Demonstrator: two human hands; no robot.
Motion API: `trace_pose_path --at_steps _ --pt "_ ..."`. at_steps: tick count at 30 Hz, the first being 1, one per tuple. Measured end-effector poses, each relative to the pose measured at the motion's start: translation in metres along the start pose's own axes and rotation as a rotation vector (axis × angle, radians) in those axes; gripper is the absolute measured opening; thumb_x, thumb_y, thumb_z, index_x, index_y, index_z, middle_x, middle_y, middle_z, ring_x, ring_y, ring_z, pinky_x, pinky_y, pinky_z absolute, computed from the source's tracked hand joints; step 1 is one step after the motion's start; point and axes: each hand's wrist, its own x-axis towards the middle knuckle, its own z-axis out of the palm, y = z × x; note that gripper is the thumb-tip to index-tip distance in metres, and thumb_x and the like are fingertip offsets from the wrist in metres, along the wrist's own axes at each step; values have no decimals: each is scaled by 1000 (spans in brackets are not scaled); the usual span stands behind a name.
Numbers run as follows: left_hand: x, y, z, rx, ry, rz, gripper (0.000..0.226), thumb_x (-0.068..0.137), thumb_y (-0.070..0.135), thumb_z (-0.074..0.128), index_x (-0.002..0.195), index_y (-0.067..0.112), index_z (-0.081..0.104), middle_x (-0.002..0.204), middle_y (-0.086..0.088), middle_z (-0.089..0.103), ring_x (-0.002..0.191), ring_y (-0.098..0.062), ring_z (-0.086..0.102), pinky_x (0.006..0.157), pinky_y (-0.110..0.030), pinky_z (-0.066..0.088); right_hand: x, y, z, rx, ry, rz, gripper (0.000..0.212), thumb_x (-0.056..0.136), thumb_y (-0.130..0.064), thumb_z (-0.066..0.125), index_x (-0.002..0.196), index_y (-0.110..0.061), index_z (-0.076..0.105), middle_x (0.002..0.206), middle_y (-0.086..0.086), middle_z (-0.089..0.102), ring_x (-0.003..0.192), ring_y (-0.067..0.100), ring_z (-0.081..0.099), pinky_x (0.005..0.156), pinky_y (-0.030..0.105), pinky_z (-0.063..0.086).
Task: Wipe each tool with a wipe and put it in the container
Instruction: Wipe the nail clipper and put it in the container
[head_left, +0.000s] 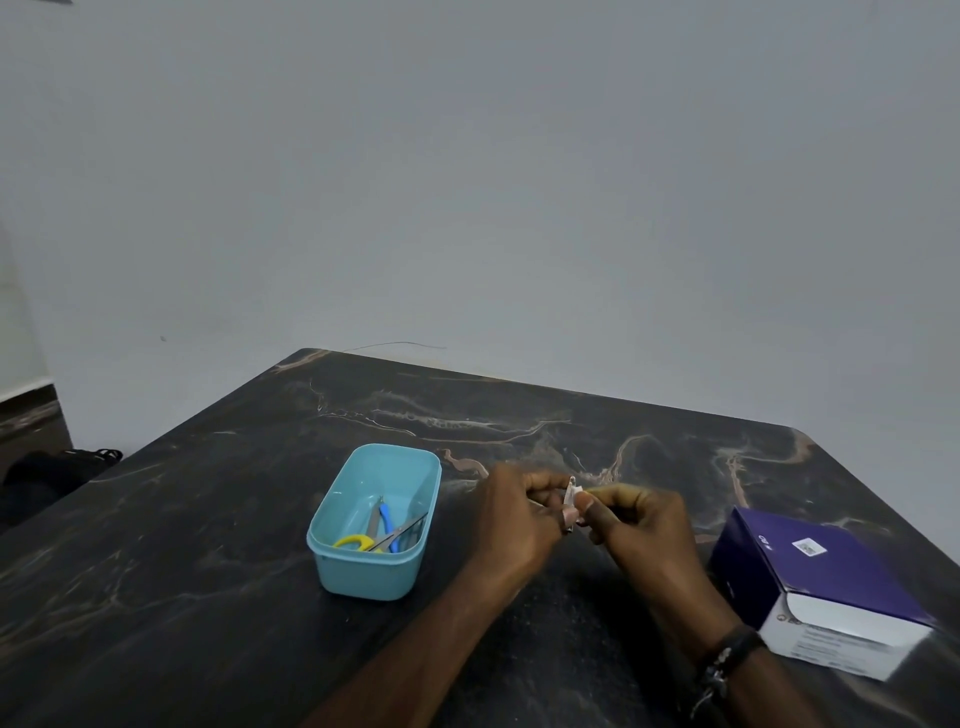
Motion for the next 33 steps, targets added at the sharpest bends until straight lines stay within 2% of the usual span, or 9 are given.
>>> trace_pose_path --at_steps 2,5,7,13,19,23,26,29,33 --pt "0 3 0 -50 36 -26 26 78 5 76 77 30 68 79 -8 74 78 -23 73 70 -42 62 -1 -2 0 8 17 3 13 87 -15 67 78 -18 76 69 -1 75 60 5 65 62 24 54" --pt "2 5 -2 -127 102 -108 20 81 -1 72 95 13 70 85 -12 72 81 -24 72 68 -35 62 0 0 -1 23 64 37 13 86 -15 69 74 -15 74 65 1 72 54 2 62 59 24 51" --pt "3 4 -3 -158 101 -142 22 81 0 72 101 10 69 85 -10 72 81 -21 72 67 -31 62 2 2 -2 45 82 60 14 86 -16 69 73 -13 74 62 2 71 52 4 60 57 24 48" --pt "-2 7 -1 -142 20 -110 19 80 1 74 82 19 68 75 -4 69 73 -17 69 70 -38 62 0 -3 -2 113 38 36 11 88 -13 66 83 -14 75 68 0 74 56 0 63 54 14 48" --pt "-3 6 0 -90 -39 -91 20 78 -3 73 82 16 68 71 -4 66 70 -18 66 70 -42 60 2 0 -3 5 36 19 17 89 -15 65 75 -12 73 67 8 71 61 15 63 63 33 52" --pt "-3 7 0 -113 -22 -122 19 79 -3 73 89 13 68 79 -7 67 75 -18 68 70 -39 61 4 -1 -7 57 134 24 16 89 -16 66 75 -13 72 66 4 70 61 11 62 59 26 49" --pt "-3 7 0 -117 0 -116 17 78 2 76 87 15 69 79 -8 70 77 -21 70 71 -41 62 1 -3 -4 55 62 11 14 88 -14 66 77 -14 75 65 1 72 57 2 63 57 19 48" --pt "-3 6 -1 -89 -9 -111 17 76 4 78 88 13 70 81 -10 72 79 -23 72 71 -40 62 0 -2 -1 20 31 -3 14 88 -16 67 76 -15 76 68 1 74 61 4 66 61 22 51" --pt "-5 6 2 -81 -24 -118 17 74 4 80 88 7 71 79 -11 73 69 -17 71 66 -34 60 1 -2 -4 42 86 -18 13 87 -16 68 76 -14 75 68 0 74 64 6 68 62 19 50"
